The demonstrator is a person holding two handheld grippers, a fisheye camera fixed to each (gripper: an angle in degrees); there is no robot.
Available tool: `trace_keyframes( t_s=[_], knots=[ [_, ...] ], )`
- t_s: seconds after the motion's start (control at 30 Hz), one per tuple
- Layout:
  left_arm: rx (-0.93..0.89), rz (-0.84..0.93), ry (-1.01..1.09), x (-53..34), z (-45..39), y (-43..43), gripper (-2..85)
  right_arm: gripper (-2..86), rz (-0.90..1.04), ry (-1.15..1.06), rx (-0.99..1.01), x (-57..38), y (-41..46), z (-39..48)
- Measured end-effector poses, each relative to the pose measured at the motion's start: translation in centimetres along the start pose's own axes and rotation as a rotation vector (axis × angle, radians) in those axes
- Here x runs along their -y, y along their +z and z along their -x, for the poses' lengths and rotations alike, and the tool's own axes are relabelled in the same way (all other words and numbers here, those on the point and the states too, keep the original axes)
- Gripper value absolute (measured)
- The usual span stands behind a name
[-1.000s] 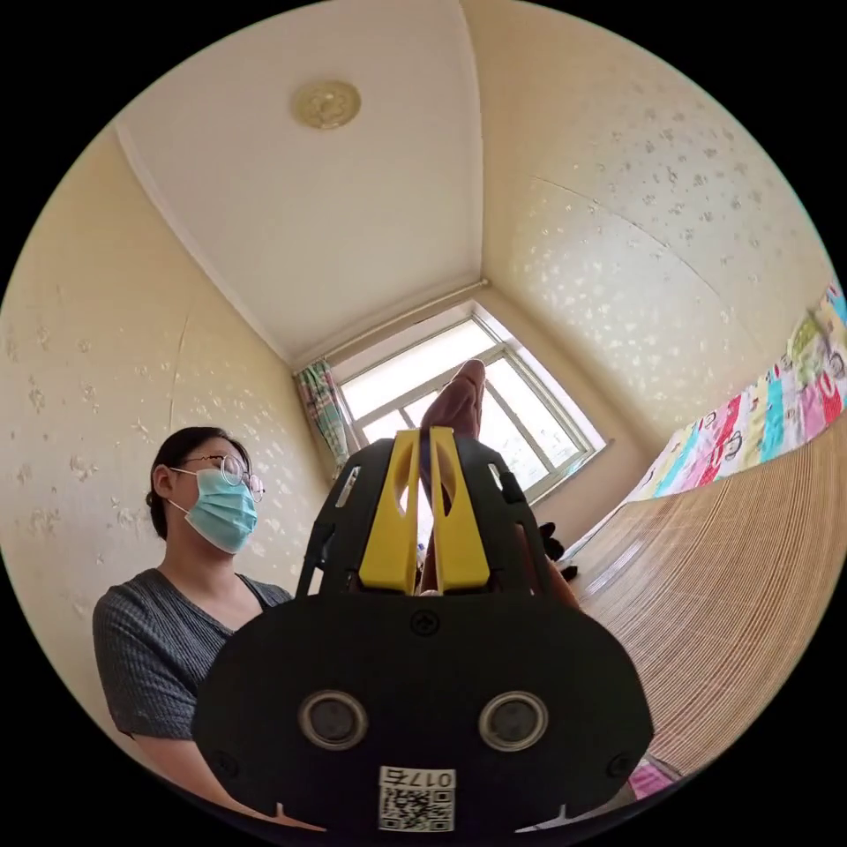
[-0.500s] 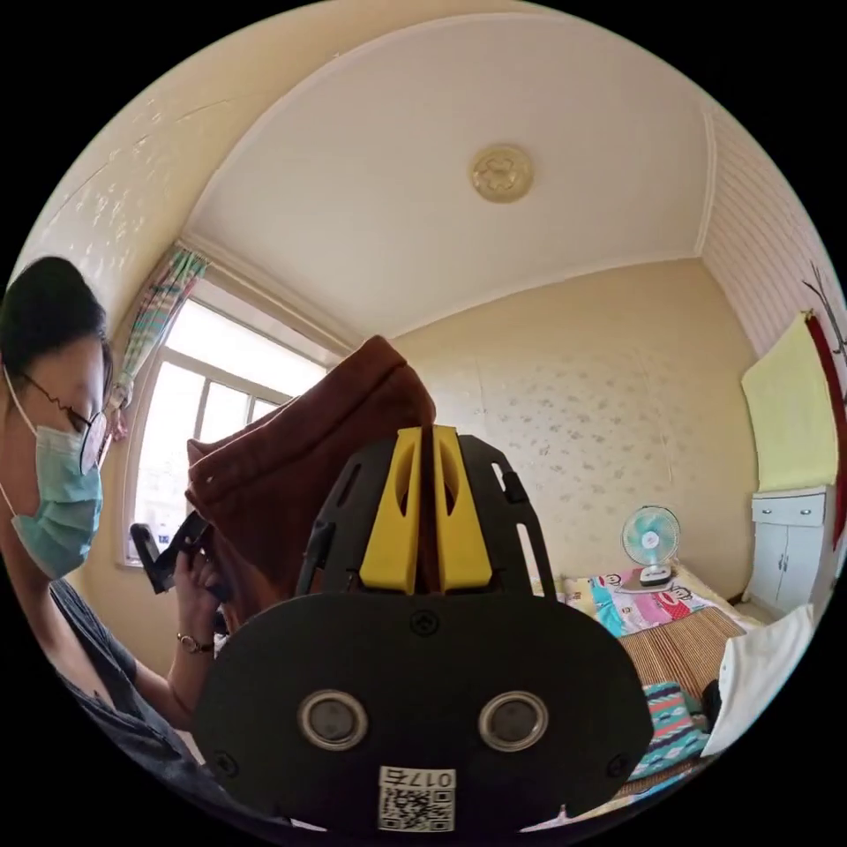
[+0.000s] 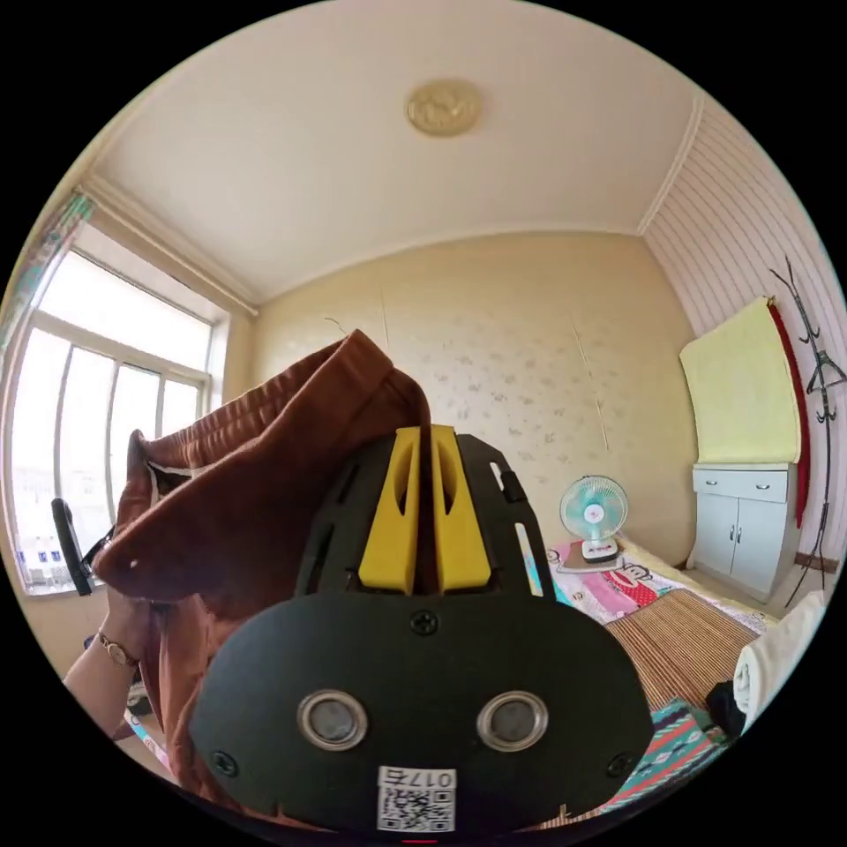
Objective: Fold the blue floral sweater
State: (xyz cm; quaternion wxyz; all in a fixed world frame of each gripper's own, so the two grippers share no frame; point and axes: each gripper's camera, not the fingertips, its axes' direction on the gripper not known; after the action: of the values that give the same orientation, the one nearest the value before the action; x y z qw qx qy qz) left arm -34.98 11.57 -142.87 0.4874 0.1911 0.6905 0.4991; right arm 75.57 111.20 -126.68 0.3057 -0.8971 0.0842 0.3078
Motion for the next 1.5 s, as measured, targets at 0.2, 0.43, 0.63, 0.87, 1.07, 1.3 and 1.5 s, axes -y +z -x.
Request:
trace_keyframes(
  t_s=[0.2,0.43,0.63,0.87,1.07,1.3,1.5],
  knots=[
    [-0.11,0.407,0.077,-12.5,8.8,13.2,7.7,3.3,0.46,-0.046,-0.03,-6.2,19.3,-1.3],
    [-0.02,0.874,0.133,-48.4,19.0,11.3,7.7,2.2,0.913,-0.191,0.066,-39.0,13.1,-4.9],
    [0.017,0.94,-0.084,-65.1,26.7,-3.5,10.1,2.4,1.211,-0.084,0.071,-58.1,-0.9,-8.9],
    [0.002,0.992,-0.313,-73.1,27.2,-15.0,15.6,2.8,1.222,0.197,0.267,-60.1,-12.0,-8.2],
    [0.106,1.119,-0.069,-74.8,22.5,-14.1,15.3,2.8,1.239,0.211,0.4,-58.0,-14.2,-7.0],
    [0.131,1.208,0.031,-74.2,20.4,-13.7,5.1,2.9,1.214,0.262,0.448,-54.0,-17.6,-8.7],
    [-0.122,0.877,-0.296,-58.1,23.1,-19.2,0.2,3.0,1.218,0.351,0.463,-51.4,-22.6,-12.4]
  ],
)
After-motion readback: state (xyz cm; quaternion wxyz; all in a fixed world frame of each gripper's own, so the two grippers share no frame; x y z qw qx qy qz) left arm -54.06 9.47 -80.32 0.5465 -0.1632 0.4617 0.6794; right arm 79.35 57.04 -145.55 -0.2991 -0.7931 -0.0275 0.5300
